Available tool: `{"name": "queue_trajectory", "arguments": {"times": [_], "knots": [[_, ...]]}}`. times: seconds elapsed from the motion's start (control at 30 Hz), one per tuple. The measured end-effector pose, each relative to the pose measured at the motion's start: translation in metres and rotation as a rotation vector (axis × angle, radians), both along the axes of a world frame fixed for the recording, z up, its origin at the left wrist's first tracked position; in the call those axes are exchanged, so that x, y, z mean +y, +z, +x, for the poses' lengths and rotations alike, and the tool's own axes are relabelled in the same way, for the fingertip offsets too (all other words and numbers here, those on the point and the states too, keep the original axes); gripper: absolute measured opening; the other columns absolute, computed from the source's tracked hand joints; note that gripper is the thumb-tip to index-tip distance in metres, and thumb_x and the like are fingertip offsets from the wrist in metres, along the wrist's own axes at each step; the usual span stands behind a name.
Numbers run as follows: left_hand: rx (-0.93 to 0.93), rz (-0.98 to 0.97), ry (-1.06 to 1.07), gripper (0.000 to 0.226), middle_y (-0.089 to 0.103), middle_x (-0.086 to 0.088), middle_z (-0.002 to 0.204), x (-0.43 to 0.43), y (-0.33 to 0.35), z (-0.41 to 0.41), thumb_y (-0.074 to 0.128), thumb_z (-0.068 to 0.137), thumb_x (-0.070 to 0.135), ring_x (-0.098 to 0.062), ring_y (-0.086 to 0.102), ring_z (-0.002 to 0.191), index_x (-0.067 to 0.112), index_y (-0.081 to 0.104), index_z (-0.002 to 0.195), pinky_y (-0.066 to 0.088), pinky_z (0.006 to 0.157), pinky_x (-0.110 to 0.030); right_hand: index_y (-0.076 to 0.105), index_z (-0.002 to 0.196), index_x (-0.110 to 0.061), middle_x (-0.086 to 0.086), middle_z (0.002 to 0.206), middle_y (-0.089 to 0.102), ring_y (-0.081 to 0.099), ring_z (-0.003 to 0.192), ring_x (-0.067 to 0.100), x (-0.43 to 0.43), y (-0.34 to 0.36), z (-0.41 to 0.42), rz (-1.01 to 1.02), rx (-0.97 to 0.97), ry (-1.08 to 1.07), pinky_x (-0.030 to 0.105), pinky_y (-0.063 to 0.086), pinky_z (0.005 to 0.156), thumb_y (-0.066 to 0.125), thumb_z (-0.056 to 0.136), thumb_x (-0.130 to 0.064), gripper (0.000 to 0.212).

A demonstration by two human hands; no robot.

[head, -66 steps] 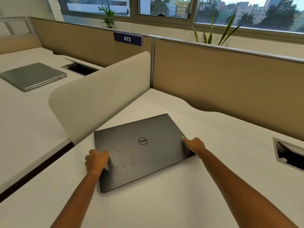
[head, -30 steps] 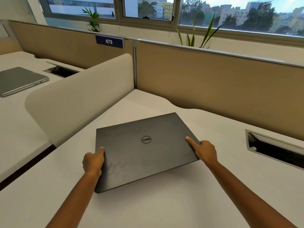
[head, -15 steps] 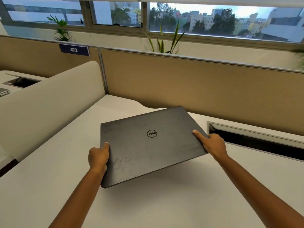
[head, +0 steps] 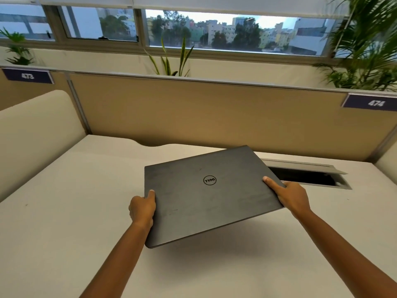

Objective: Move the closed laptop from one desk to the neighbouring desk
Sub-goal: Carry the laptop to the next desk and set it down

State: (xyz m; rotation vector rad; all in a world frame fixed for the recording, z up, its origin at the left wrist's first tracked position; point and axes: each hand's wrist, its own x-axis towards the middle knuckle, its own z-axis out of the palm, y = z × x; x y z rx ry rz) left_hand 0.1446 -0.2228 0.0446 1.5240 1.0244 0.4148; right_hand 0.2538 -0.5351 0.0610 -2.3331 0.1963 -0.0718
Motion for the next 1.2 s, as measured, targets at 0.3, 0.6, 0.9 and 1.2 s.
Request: {"name": "queue_trajectory", "arguments": {"times": [0.3,0.6,0.9,1.2], "knots": [[0.042,-0.042,-0.143,0.040,0.051,-0.011,0.070,-0.078,-0.013,0.029,0.054,0.090,0.024,-0.033,0.053,0.081,0.009,0.041,0.056,0.043,0.074,-0.038,0.041,0.047,-0.013,0.005,0.050,0.044,0.043,0.048,0.017,-0.092,-0.018,-0.018,-0.006,0.047,-0.170,0.025,0.029,0.045,0.058,0.080,-0.052,0.054],[0.124,-0.034,-0.240,0.038,0.053,-0.010,0.067,-0.120,-0.032,0.038,0.055,0.090,0.023,-0.028,0.051,0.065,0.003,0.046,0.060,0.045,0.073,-0.038,0.036,0.042,-0.011,0.004,0.045,0.042,0.042,0.045,0.019,-0.138,-0.051,-0.044,0.029,0.092,-0.281,0.027,0.028,0.045,0.062,0.079,-0.051,0.060],[0.170,0.020,-0.309,0.034,0.065,-0.030,0.100,-0.131,-0.046,0.038,0.055,0.090,0.024,-0.038,0.057,0.081,-0.004,0.057,0.070,0.051,0.085,-0.047,0.035,0.043,-0.011,0.005,0.046,0.043,0.043,0.046,0.020,-0.149,-0.082,-0.060,0.070,0.134,-0.335,0.028,0.029,0.045,0.062,0.078,-0.052,0.060],[0.171,0.046,-0.324,0.036,0.066,-0.032,0.096,-0.130,-0.058,0.038,0.053,0.091,0.024,-0.036,0.055,0.077,-0.007,0.058,0.075,0.050,0.085,-0.049,0.040,0.044,-0.010,0.005,0.047,0.047,0.046,0.049,0.021,-0.146,-0.099,-0.065,0.098,0.143,-0.343,0.028,0.031,0.046,0.060,0.079,-0.053,0.059]]}}
